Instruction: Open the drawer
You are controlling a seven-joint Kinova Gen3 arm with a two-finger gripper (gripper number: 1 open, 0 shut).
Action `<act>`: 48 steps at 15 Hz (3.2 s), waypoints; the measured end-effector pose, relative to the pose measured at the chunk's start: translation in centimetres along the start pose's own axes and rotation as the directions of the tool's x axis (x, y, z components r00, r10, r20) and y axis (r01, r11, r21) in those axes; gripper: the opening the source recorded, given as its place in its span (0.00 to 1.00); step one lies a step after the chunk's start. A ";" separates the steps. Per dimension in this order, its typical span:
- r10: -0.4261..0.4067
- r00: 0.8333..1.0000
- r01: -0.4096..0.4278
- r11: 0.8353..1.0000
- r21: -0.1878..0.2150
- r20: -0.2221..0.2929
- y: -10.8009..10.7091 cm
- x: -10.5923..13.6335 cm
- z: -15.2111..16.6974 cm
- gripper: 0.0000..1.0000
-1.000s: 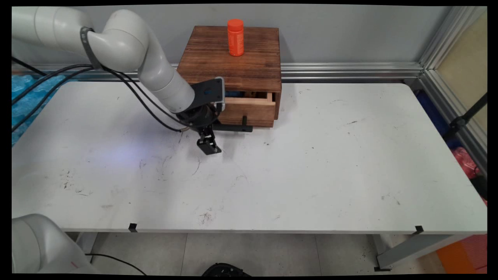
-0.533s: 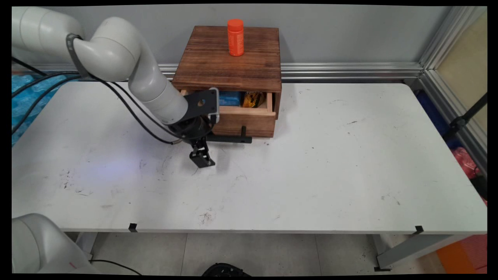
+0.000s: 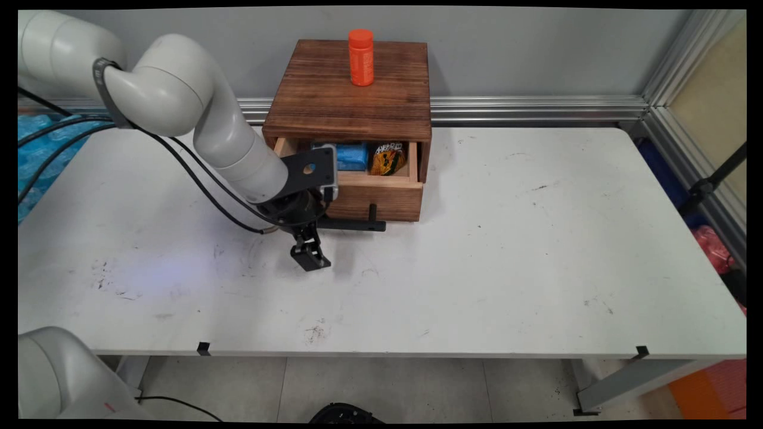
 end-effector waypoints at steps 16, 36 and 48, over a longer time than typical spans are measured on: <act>-0.029 0.999 0.027 0.998 -0.054 -0.024 4.1 2.0 -0.9 1.00; -0.058 0.998 0.058 0.986 -0.154 0.005 10.6 1.5 -2.0 1.00; -0.057 0.998 0.059 0.981 -0.185 0.015 13.4 1.7 -1.8 1.00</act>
